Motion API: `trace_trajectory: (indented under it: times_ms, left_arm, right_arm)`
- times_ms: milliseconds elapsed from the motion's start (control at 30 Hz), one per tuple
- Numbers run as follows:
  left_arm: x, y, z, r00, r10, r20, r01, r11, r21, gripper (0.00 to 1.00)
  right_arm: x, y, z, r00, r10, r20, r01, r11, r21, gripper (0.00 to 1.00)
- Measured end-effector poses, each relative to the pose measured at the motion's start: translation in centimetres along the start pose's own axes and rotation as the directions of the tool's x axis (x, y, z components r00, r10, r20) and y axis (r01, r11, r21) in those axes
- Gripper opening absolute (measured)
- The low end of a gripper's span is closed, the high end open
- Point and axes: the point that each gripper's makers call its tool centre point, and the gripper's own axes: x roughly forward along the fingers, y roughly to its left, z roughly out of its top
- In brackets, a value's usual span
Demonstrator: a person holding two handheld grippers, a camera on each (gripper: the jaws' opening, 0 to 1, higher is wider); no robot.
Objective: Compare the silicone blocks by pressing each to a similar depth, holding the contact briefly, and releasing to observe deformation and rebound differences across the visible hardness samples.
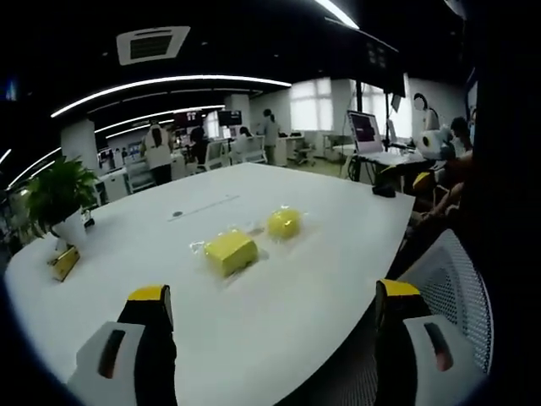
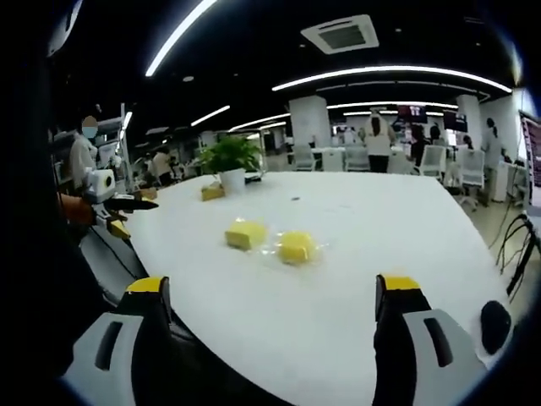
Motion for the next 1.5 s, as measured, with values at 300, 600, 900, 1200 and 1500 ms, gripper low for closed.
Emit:
trace_trajectory:
  times_ms: [300,600,900,1200,1500]
  left_arm:
    - [0.7,-1.2,-0.2,0.999,-0.033,-0.020,0.033,0.999,-0.001,0.99]
    - [2.3,-1.7,-0.9,0.990,-0.066,-0.121,0.060,0.997,-0.049,0.99]
    - [5.3,-1.1,1.9,0.991,-0.095,-0.093,0.072,0.972,-0.224,0.94]
    - [11.2,-1.1,6.6,0.979,-0.195,0.054,0.193,0.818,-0.542,0.82]
    - [17.2,-1.7,6.2,0.962,-0.265,-0.064,0.196,0.836,-0.512,0.78]
  right_arm:
    - [-0.2,-1.2,-0.9,0.996,-0.040,-0.076,0.039,0.999,-0.008,0.96]
    - [0.1,-1.4,-0.9,0.996,-0.043,-0.073,0.044,0.999,0.005,0.96]
    - [0.0,-1.8,-1.0,0.996,-0.063,-0.065,0.066,0.997,0.040,0.96]
    - [-0.4,-1.7,-1.5,0.993,-0.068,-0.092,0.073,0.996,0.048,0.92]
    - [-1.3,-2.7,-1.9,0.987,-0.106,-0.118,0.114,0.991,0.065,0.89]
